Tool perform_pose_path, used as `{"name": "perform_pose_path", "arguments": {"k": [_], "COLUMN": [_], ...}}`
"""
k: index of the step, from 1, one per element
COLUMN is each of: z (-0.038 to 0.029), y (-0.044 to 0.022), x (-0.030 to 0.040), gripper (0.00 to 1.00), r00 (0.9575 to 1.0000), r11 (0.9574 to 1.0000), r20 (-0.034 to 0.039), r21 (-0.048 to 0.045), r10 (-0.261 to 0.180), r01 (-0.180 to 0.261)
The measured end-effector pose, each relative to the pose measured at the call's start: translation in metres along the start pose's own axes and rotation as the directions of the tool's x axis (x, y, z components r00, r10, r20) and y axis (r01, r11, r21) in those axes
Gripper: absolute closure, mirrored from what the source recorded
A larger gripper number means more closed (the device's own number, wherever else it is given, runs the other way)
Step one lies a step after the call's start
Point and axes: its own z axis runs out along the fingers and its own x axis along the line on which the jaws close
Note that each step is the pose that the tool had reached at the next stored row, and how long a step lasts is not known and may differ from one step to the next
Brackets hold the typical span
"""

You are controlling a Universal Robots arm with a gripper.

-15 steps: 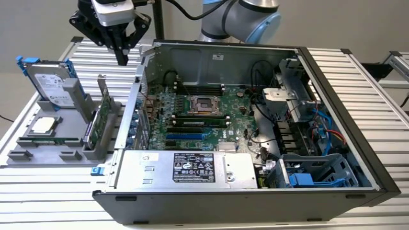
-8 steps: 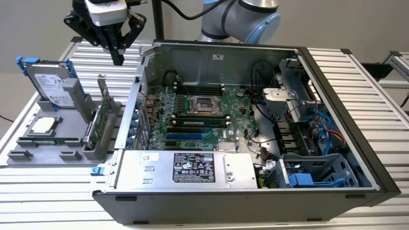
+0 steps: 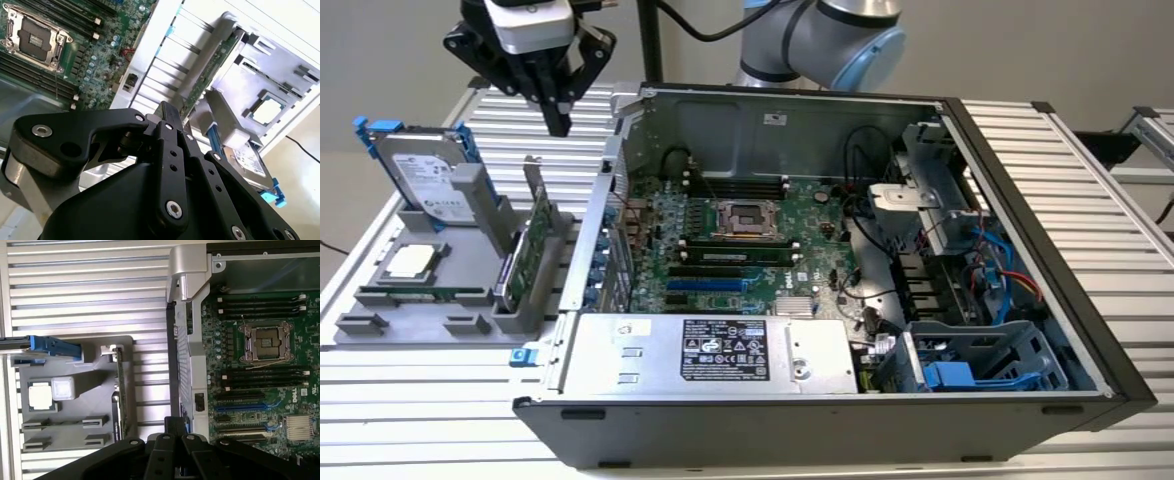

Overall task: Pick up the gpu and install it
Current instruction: 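Reach for the gpu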

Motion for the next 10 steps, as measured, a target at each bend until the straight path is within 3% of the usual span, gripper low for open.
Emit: {"name": "perform_pose_path", "arguments": {"k": [10], "z": [-0.0002], "y": [-0.0006], "x": [0.0087], "gripper": [1.00], "r00": [1.0000], "r11": [1.0000], "r20": [0.0000], "r21": [0.0000], "r10": [0.000], "r01": [0.000]}}
